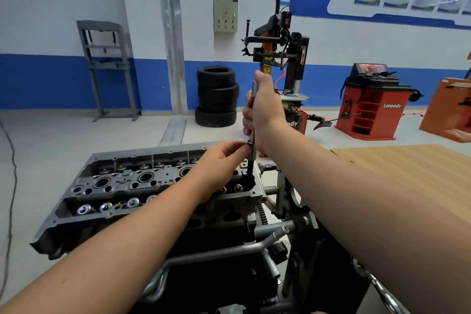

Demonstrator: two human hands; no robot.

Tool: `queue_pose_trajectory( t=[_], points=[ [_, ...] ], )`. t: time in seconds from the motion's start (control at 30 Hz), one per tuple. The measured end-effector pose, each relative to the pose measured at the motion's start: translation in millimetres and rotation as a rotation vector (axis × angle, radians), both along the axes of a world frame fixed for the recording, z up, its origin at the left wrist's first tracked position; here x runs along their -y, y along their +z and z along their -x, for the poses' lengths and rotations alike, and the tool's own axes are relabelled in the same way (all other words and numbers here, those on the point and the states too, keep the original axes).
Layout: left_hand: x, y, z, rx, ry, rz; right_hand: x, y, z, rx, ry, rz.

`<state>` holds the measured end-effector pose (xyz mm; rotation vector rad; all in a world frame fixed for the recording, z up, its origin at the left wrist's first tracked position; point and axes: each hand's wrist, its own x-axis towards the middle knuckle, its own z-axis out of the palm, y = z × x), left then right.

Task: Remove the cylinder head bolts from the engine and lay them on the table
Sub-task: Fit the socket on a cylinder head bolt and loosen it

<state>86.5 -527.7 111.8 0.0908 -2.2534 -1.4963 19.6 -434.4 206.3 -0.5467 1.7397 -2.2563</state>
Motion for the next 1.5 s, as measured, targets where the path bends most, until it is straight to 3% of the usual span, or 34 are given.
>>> queue_pose_trajectory(
  t=[0.27, 0.63, 0.8, 1.0, 1.3, 1.5],
  points=[
    [-3, -8, 2, 0.007, 0.022, 0.058, -5, -9, 4, -0.051, 0.133, 0.024],
    [0, -7, 3, -0.007, 0.049, 0.084, -12, 2, 13, -0.081, 0.396, -0.16],
    [-11, -7, 9, -0.128, -0.02, -0.02, -10, 5, 6, -0.079, 0.182, -0.068],
    [-9, -9, 16, -0.108, -0.021, 0.062, 2, 4, 3, -0.092, -0.025, 0.05],
    [-25, 17, 31, -0.071, -0.086, -0.294, 10, 5, 7, -0.099, 0.05, 0.013],
    [-42, 12, 39, -0.073, 0.05, -0.275, 5, 4, 12, -0.109, 0.144, 0.03]
  ],
)
